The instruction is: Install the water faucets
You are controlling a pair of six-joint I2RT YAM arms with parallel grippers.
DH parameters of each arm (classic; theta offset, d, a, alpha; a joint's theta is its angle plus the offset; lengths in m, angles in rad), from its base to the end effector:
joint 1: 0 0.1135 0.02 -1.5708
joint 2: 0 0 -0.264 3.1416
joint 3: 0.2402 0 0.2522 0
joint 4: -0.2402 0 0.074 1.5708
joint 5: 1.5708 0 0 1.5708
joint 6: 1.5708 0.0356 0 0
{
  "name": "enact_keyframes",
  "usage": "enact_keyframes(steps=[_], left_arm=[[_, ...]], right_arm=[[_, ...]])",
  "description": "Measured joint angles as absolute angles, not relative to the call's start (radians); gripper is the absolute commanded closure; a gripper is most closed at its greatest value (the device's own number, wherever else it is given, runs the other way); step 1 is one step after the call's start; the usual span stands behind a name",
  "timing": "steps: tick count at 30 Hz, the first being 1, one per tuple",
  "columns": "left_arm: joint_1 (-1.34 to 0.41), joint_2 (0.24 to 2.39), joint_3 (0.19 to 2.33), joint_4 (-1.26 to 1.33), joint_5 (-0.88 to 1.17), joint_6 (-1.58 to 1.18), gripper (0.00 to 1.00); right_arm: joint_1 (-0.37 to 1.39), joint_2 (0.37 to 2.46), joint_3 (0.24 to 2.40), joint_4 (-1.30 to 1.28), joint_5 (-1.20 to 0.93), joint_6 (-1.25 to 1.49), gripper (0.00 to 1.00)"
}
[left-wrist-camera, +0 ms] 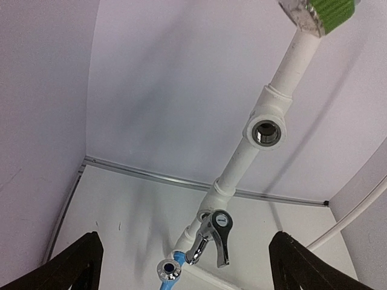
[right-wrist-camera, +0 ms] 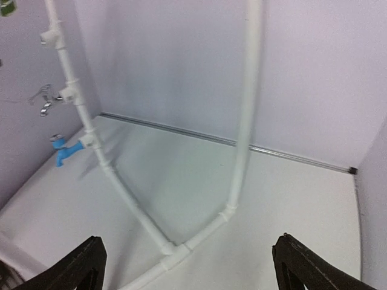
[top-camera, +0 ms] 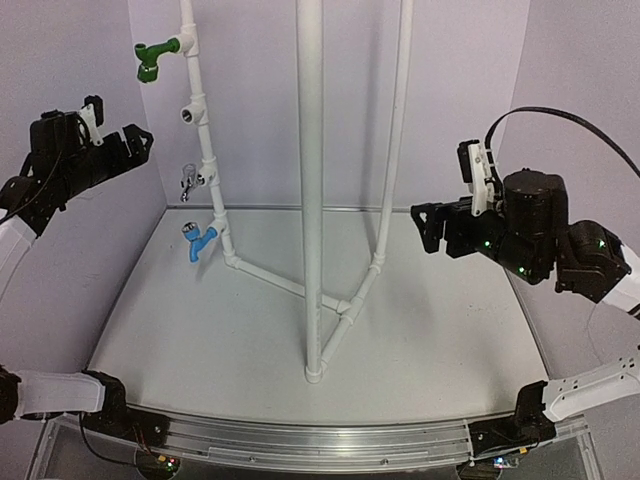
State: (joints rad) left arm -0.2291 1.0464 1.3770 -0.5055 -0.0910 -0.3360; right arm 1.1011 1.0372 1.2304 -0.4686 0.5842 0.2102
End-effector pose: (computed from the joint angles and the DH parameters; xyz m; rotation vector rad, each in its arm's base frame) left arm 0.2031 -0.0440 0.4592 -0.1607 1.7493 -0.3338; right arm 0.1145 0.1823 0.4185 -0.3997 1.7727 0.3950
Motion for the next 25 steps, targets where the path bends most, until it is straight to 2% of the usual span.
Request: enact_keyframes(steps=[4,10,25], left_arm=[[-0.229,0.997,1.371,-0.489,-0.143,-0.324,0.0],[-0.229,0.941,1.365,-0.475,-0.199,-0.302,0.0],[-0.229,0.941,1.367,-0.482,-0.204,-0.283,0.0]], right_arm=[[1.1,1.045,1.253,-0.522,0.756,0.227,0.02],[1.1,1.053,1.336,-0.532,0.878,0.232,0.02],[1.1,1.061,1.348,-0.535,0.92,0.26,0.02]])
